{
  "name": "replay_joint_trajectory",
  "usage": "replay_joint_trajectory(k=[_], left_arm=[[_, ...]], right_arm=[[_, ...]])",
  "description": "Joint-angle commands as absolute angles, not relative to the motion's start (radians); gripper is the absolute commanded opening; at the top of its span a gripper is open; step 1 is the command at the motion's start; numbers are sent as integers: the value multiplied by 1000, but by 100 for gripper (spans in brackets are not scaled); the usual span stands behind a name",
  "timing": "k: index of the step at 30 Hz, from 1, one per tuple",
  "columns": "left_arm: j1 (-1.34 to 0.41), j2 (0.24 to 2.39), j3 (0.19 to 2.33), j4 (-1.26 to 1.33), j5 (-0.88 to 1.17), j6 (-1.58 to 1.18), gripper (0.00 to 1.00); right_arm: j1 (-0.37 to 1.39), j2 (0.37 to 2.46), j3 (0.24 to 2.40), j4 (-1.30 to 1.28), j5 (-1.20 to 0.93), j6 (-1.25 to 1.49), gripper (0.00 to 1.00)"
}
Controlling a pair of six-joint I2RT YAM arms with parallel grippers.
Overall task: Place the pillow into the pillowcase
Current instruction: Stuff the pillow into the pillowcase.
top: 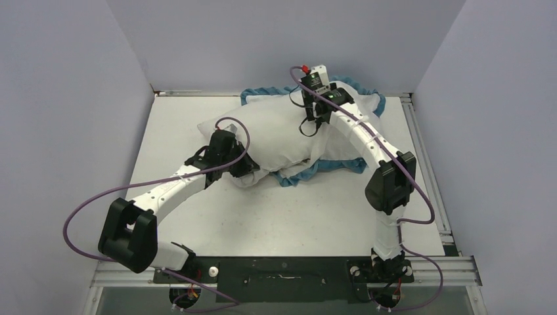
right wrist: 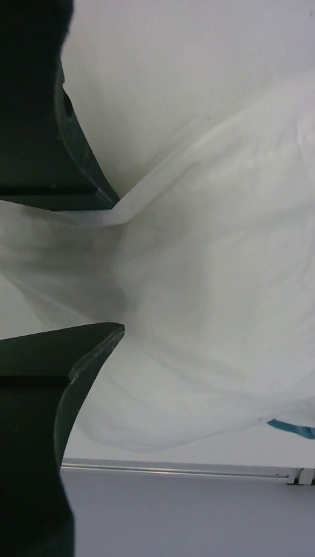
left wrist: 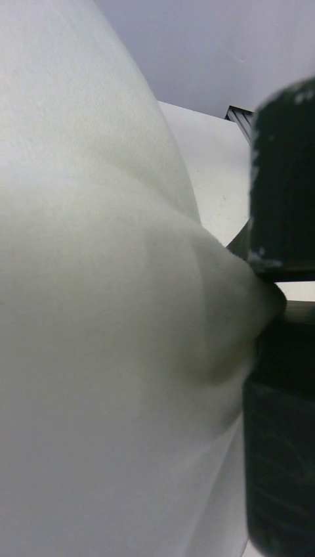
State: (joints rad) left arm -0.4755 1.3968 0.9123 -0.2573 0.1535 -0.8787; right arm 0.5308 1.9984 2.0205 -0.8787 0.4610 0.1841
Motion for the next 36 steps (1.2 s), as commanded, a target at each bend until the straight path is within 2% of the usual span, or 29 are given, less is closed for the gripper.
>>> replay_joint_trajectory(k=[1, 4, 5, 7, 11, 13, 18, 25, 32, 36], left_arm=[[-483, 1366, 903, -212, 167, -870, 0], [-487, 1367, 901, -209, 168, -870, 0], [-488, 1367, 900, -207, 168, -870, 0], [-488, 1367, 902, -208, 169, -867, 0], [-488, 1363, 911, -219, 160, -858, 0], [-488, 1358, 911, -217, 158, -858, 0], [-488, 1352, 905, -198, 169, -859, 0], [-488, 1331, 914, -156, 181, -858, 0], [-485, 1318, 916, -47, 227, -864, 0], [-485, 1314, 942, -48, 225, -862, 0]], right_arm=[[456, 1920, 1976, -861, 503, 179, 48], [431, 1931, 1984, -856, 435, 185, 27], [430, 1939, 1995, -860, 429, 187, 14], [430, 1945, 2016, -864, 424, 187, 5], [409, 1938, 2033, -867, 419, 191, 5], [369, 1923, 2033, -862, 332, 212, 5], [280, 1850, 1953, -700, -264, 279, 5], [273, 1793, 1808, -394, -775, 481, 5], [314, 1794, 1699, -246, -973, 580, 5], [348, 1787, 1728, -385, -832, 479, 5]])
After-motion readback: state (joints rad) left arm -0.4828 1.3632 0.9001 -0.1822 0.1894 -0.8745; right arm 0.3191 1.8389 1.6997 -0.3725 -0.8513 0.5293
